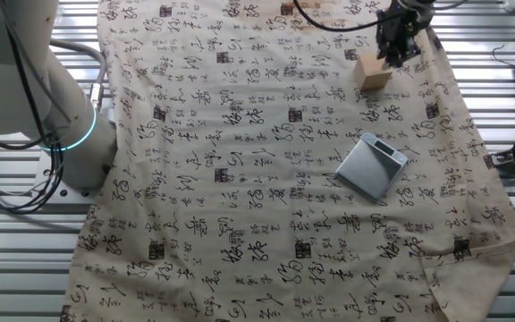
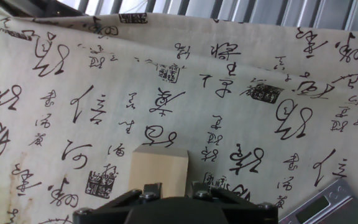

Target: Place the block on the scale

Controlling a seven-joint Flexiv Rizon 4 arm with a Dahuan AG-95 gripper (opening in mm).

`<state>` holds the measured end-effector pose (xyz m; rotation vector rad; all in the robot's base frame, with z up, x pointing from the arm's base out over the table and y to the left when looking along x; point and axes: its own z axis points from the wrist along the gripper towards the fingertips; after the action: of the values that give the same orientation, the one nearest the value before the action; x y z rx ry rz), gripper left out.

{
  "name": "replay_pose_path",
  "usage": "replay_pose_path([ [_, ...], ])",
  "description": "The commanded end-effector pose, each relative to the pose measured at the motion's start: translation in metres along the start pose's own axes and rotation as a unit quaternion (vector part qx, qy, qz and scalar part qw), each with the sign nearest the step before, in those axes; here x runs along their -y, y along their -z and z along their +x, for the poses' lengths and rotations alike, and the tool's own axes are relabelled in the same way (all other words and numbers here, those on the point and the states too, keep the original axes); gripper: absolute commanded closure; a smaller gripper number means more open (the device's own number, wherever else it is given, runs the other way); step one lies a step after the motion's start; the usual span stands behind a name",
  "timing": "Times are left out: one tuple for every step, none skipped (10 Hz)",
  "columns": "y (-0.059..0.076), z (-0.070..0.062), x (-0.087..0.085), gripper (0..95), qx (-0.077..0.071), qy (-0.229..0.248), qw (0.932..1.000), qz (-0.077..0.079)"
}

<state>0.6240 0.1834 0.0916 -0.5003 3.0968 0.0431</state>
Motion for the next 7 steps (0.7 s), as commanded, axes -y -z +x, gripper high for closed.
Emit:
replay_pose_path([
  [-0.0011,0.0005,0.0003,0.0,-0.001,-0.006,1.0,0.0],
  [-0.0026,0.0008,-0.0007,0.0,-0.002,-0.017,0.9999,0.0],
  [-0.0036,0.0009,-0.0014,0.0,-0.003,-0.022,0.9997,0.001],
  [-0.0073,0.0021,-0.0047,0.0,0.003,-0.035,0.9994,0.001],
  [-0.0085,0.0021,-0.0062,0.0,0.004,-0.041,0.9992,0.002],
  [-0.0086,0.0012,-0.0074,0.0,0.002,-0.046,0.9989,0.001],
  [-0.0089,0.0004,-0.0079,0.0,0.003,-0.048,0.9988,0.001],
])
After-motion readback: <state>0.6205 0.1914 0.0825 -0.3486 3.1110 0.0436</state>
